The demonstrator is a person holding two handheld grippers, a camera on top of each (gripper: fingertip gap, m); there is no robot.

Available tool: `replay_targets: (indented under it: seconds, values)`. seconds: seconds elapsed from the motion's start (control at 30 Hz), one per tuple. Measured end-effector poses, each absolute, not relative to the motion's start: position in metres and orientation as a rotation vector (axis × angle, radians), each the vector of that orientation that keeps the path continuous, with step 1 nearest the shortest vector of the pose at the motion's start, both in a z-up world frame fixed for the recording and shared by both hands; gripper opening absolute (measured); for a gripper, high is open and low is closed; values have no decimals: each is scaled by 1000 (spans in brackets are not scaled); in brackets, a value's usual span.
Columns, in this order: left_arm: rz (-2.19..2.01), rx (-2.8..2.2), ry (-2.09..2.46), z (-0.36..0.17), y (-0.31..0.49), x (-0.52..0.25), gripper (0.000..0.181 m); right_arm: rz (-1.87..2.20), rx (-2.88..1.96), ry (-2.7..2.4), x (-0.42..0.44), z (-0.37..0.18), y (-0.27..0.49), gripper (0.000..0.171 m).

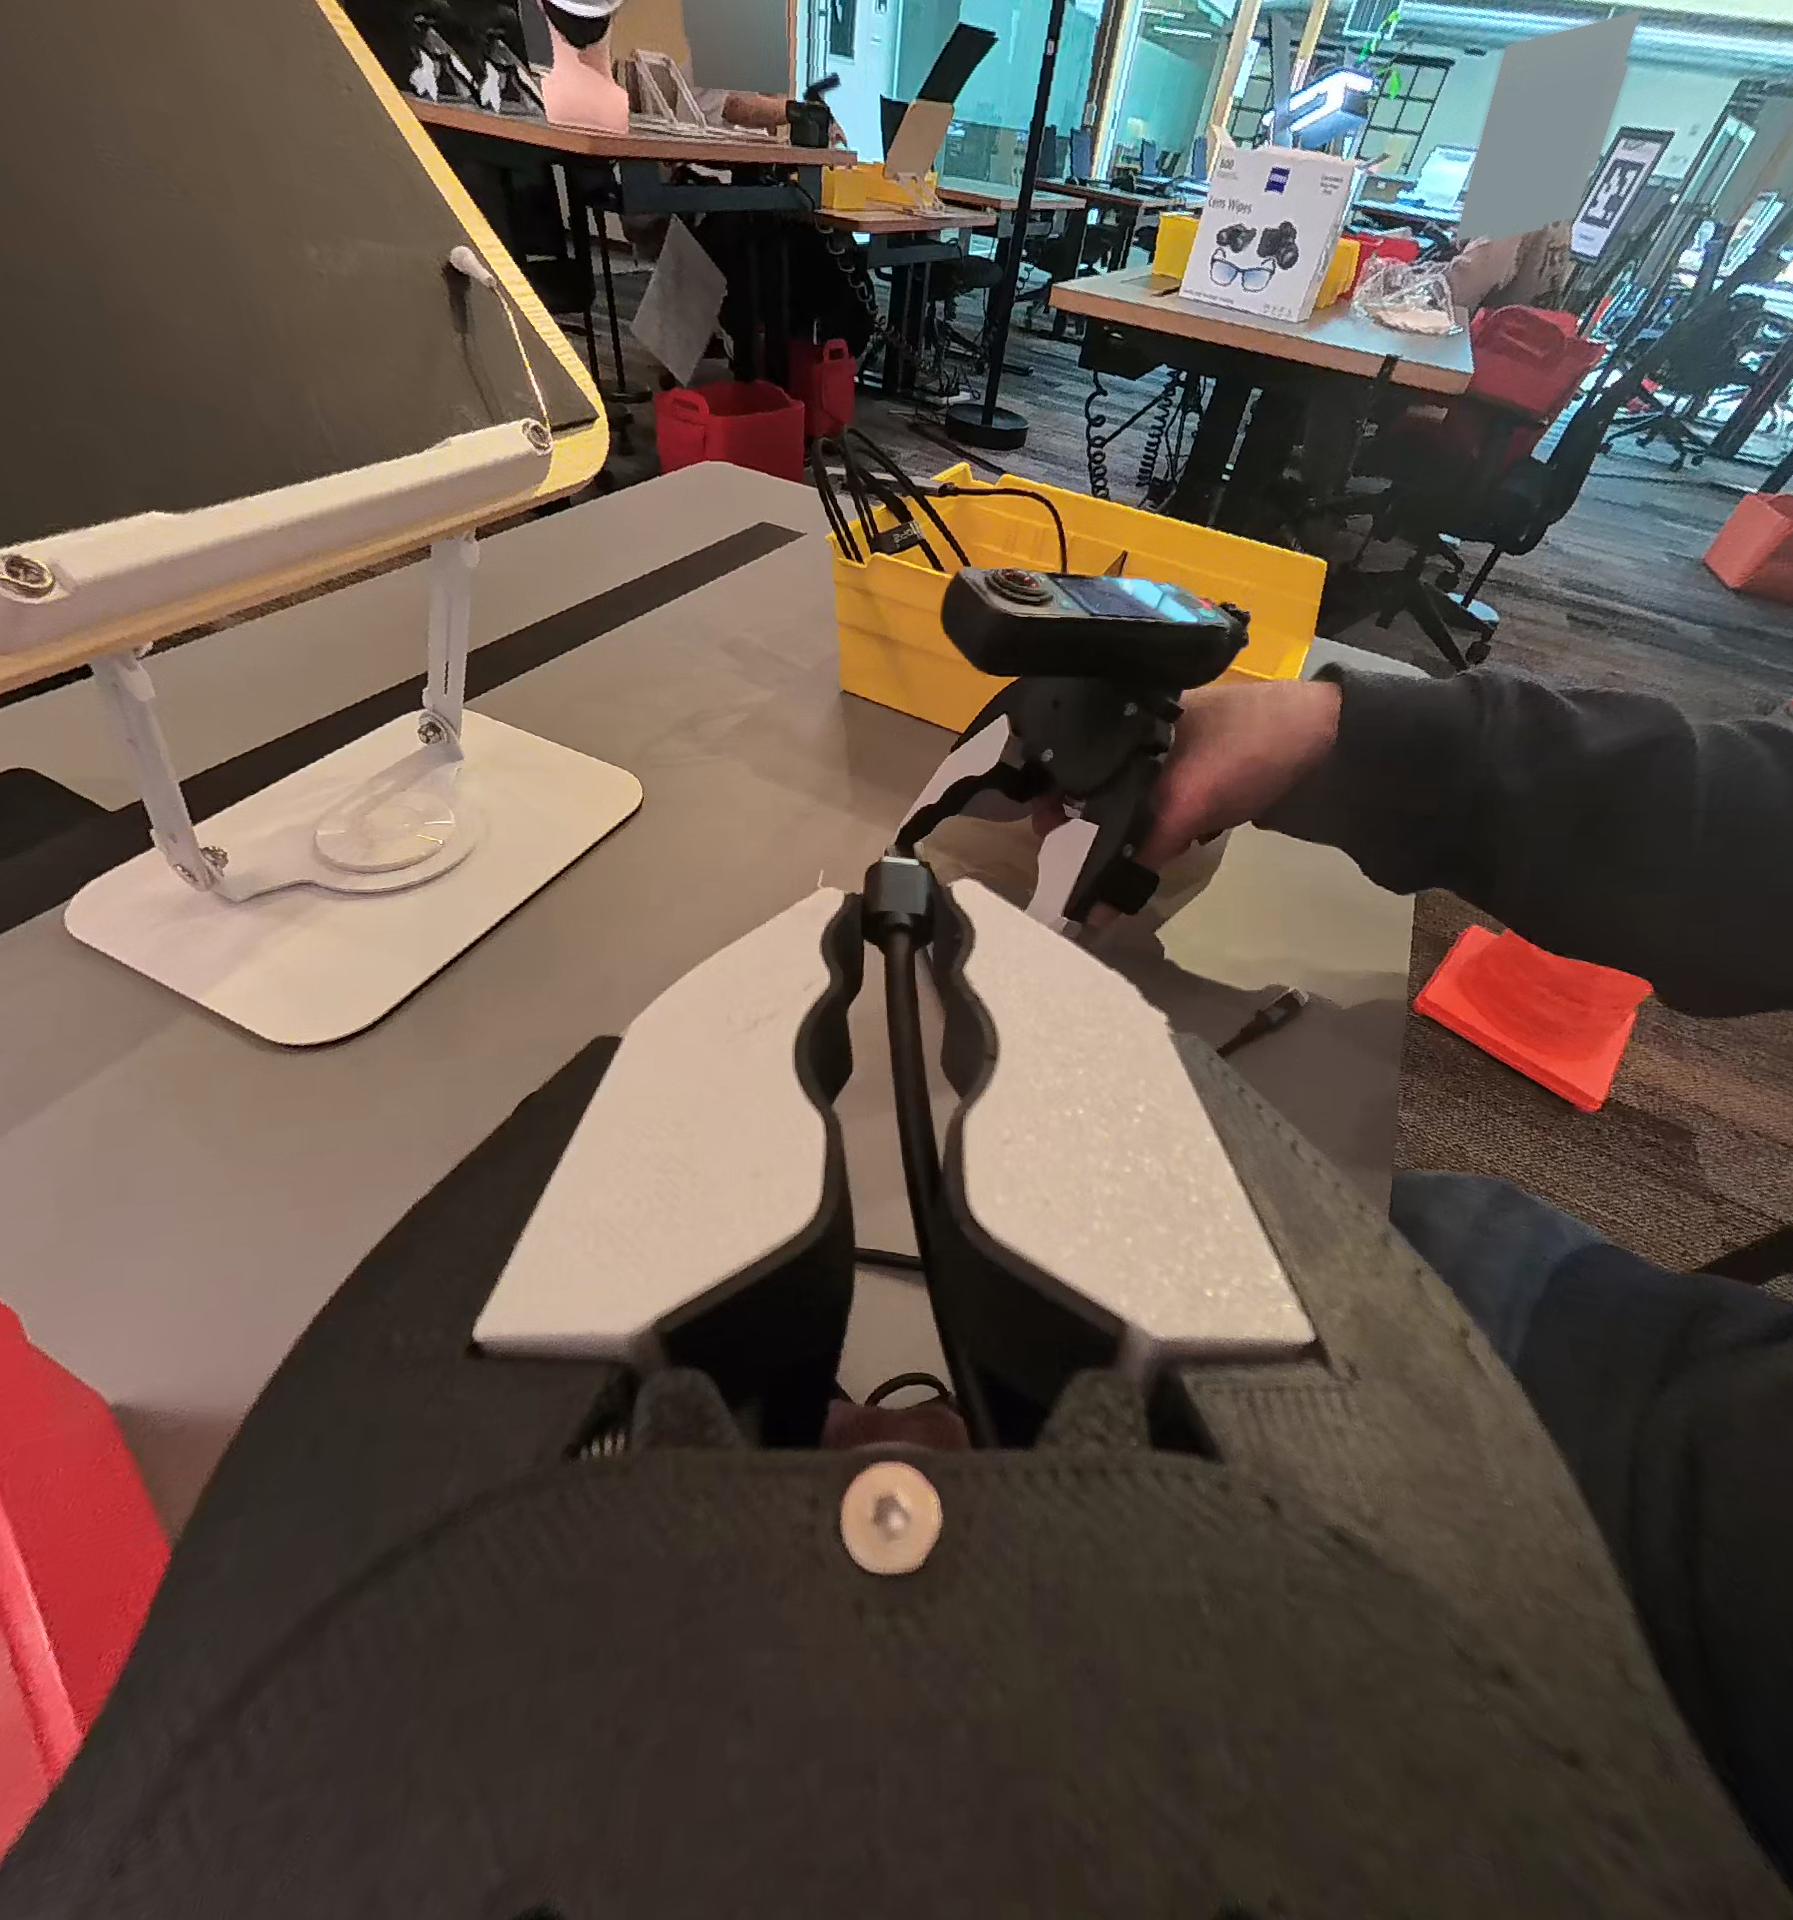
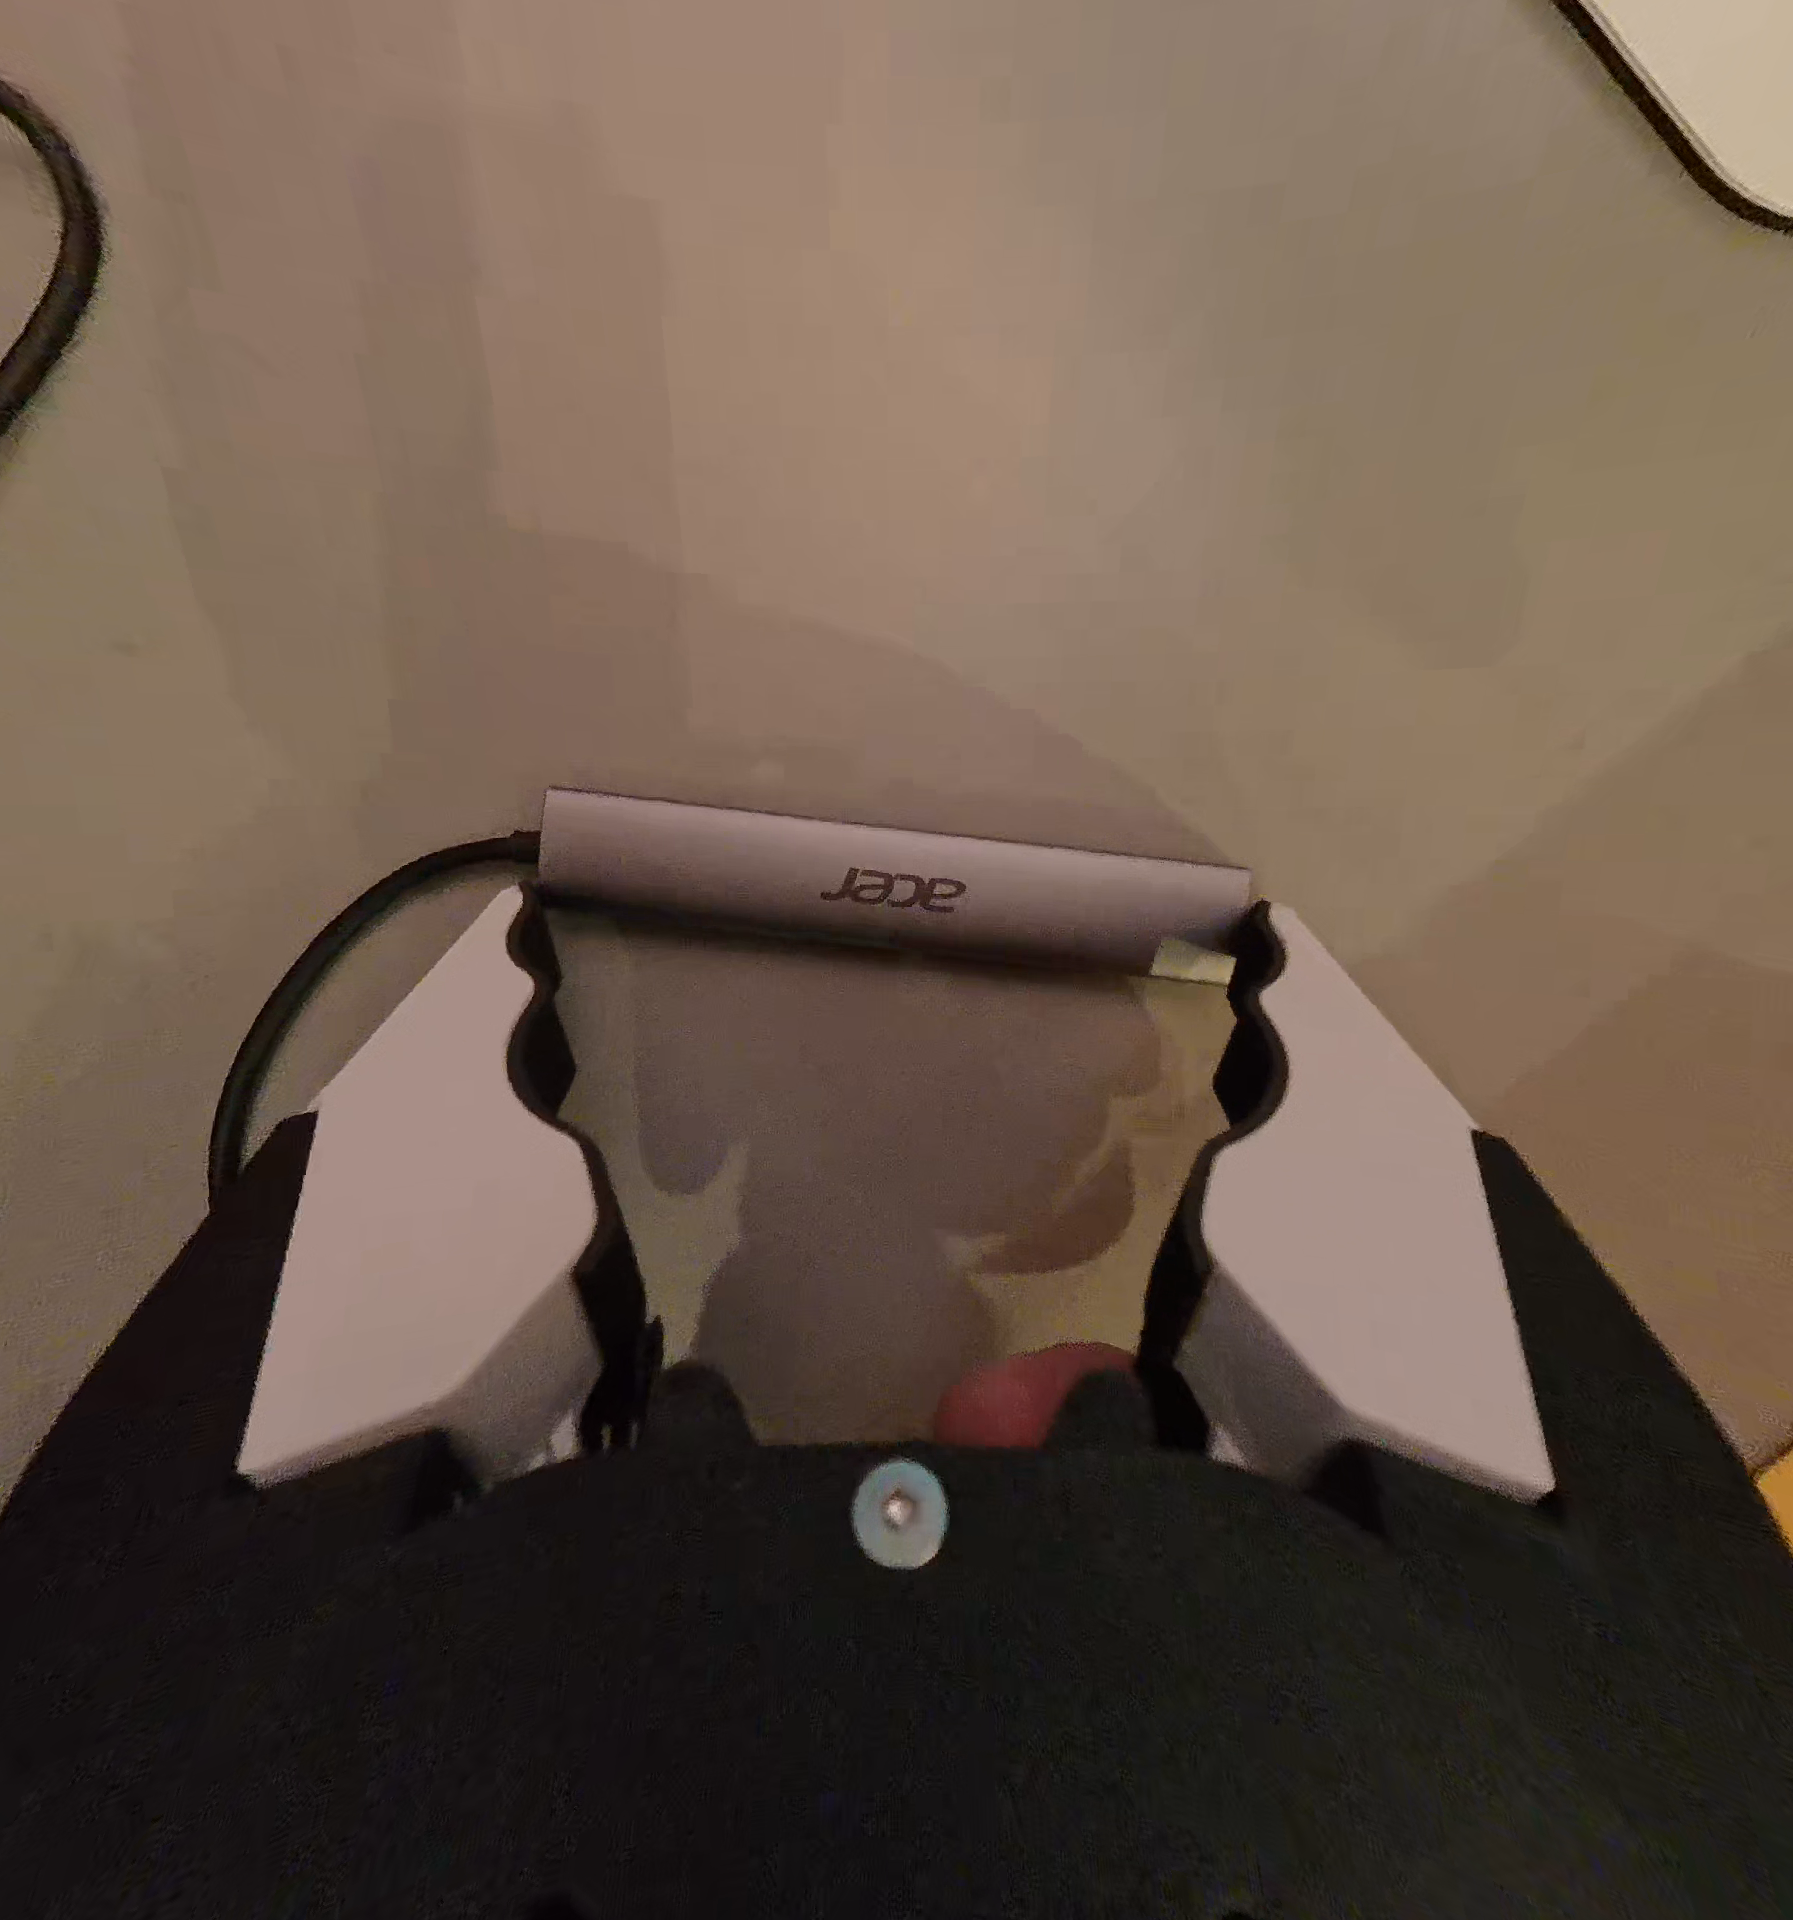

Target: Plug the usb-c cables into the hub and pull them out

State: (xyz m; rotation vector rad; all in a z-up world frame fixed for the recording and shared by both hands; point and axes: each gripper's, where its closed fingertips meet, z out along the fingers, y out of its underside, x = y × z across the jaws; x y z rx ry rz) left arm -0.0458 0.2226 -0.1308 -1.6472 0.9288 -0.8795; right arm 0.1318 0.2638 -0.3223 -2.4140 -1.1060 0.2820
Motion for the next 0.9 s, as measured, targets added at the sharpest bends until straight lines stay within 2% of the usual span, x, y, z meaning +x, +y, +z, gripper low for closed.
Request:
replay_targets:
  seconds: [0.13, 0.3, 0.4, 0.47, 0.57, 0.67, 0.9]
  values:
    - [-885, -1655, 932, -135, 222, -44, 12, 351, -2311, -1283, 115, -322, 257, 126]
    - [-886, -1654, 941, -135, 220, -41, 12, 518, -1986, -1798, 66, -323, 224, 126]
    - [-883, -1657, 945, -136, 220, -40, 12, 481, -1895, -1988, 52, -323, 219, 129]
    - [-876, -1660, 948, -137, 219, -40, 12, 401, -1915, -2014, 53, -323, 225, 136]
    - [-878, -1662, 946, -139, 220, -42, 12, 376, -1941, -1994, 53, -325, 221, 137]
    - [-894, -1670, 936, -142, 223, -42, 12, 425, -2014, -1876, 50, -326, 219, 125]
    - [-897, -1674, 945, -145, 222, -42, 12, 478, -2007, -1757, 46, -324, 218, 125]
